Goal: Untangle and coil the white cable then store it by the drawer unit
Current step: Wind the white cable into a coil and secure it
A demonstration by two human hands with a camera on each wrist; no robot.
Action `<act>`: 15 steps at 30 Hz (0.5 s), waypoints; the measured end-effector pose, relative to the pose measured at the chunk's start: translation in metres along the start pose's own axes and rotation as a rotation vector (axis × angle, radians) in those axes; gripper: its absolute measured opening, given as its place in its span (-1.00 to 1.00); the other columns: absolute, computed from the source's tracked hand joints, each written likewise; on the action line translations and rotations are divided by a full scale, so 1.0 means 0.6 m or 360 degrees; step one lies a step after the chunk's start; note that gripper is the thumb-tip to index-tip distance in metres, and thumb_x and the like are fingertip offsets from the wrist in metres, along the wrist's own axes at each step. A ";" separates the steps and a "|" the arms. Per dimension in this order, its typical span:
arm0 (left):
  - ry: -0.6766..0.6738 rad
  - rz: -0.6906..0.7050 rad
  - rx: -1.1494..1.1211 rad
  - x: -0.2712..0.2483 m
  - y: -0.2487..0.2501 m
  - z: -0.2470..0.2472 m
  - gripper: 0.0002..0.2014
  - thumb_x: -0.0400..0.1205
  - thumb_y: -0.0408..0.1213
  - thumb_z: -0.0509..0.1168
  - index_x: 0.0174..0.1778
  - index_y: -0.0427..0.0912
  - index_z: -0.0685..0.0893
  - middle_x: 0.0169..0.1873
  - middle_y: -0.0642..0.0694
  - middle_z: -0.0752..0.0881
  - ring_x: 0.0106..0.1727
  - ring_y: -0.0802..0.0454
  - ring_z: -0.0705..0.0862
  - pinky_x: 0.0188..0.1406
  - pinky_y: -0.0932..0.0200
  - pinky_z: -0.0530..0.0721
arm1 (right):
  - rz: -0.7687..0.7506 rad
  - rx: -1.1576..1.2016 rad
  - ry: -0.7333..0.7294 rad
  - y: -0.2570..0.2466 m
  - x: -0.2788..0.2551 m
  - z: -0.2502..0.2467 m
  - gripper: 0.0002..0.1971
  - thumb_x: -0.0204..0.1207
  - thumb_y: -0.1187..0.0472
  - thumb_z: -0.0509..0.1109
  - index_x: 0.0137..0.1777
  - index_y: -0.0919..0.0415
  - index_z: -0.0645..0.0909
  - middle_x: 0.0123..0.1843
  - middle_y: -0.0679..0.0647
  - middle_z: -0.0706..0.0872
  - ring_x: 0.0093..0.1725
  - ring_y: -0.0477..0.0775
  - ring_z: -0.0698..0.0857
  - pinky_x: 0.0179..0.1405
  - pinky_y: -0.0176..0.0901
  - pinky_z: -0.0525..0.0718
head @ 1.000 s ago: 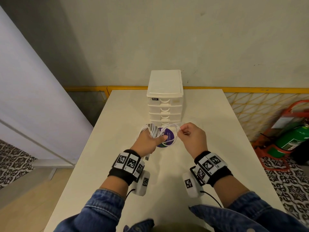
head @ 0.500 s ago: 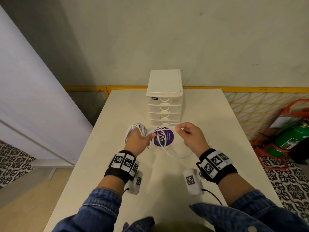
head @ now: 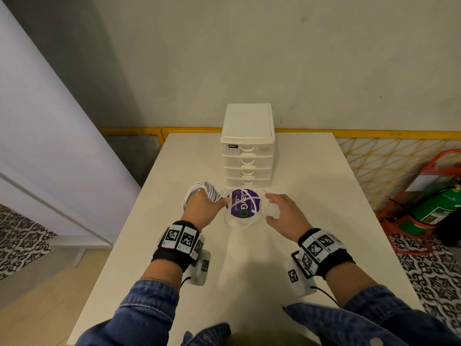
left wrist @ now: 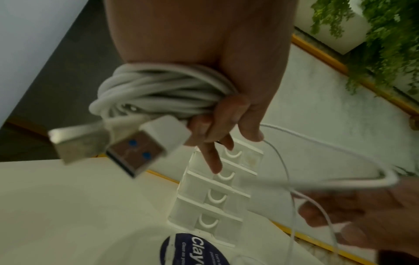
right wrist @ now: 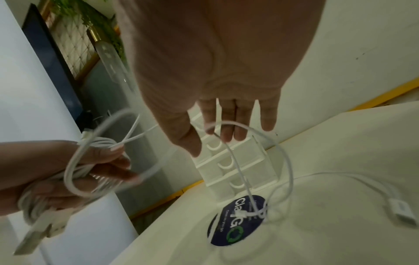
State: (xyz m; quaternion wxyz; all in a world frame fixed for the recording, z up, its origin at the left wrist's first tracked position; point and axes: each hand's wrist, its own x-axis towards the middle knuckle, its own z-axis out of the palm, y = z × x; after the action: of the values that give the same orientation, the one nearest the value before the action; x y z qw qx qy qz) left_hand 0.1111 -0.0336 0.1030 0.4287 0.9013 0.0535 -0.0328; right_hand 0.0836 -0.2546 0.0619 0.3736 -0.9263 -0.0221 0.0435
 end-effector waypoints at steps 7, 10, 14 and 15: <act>-0.0094 0.0055 -0.0004 -0.008 0.026 0.005 -0.59 0.51 -0.06 0.44 -0.50 -0.16 0.42 -0.49 -0.31 0.68 -0.57 -0.06 0.51 -0.47 0.08 0.54 | -0.0353 0.0241 0.0753 -0.043 -0.001 -0.023 -0.60 0.45 0.37 0.22 0.29 0.19 0.53 0.29 0.11 0.54 0.31 0.06 0.50 0.39 -0.09 0.46; -0.0082 0.0071 0.0072 -0.003 0.023 0.015 -0.56 0.48 0.00 0.44 -0.45 -0.16 0.37 -0.39 -0.38 0.72 -0.45 -0.17 0.63 -0.41 0.02 0.58 | -0.0487 0.0363 0.0638 -0.067 -0.007 -0.028 -0.55 0.54 -0.12 0.14 0.29 0.13 0.54 0.21 -0.03 0.57 0.25 -0.08 0.53 0.32 -0.15 0.49; -0.0033 0.0096 0.0066 0.000 0.029 0.018 -0.54 0.42 0.02 0.48 -0.39 -0.12 0.32 -0.40 -0.29 0.64 -0.37 -0.21 0.64 -0.32 -0.10 0.66 | -0.0268 0.0069 0.0098 -0.064 0.000 -0.007 -0.32 0.46 -0.05 0.38 0.54 0.07 0.24 0.35 0.07 0.59 0.30 0.05 0.57 0.31 -0.06 0.53; -0.0013 0.0099 0.0055 0.001 0.032 0.014 -0.54 0.41 0.02 0.49 -0.37 -0.12 0.33 -0.38 -0.27 0.64 -0.38 -0.17 0.63 -0.32 -0.08 0.65 | -0.0186 0.0035 0.0004 -0.056 0.002 -0.002 -0.37 0.51 0.07 0.36 0.55 0.08 0.23 0.32 0.11 0.63 0.28 0.10 0.61 0.26 -0.04 0.55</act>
State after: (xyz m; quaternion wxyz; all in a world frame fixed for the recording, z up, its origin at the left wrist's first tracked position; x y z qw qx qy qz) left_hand 0.1142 -0.0519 0.1123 0.4142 0.9096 0.0229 -0.0242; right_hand 0.0845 -0.2311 0.0858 0.3858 -0.9193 -0.0751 0.0207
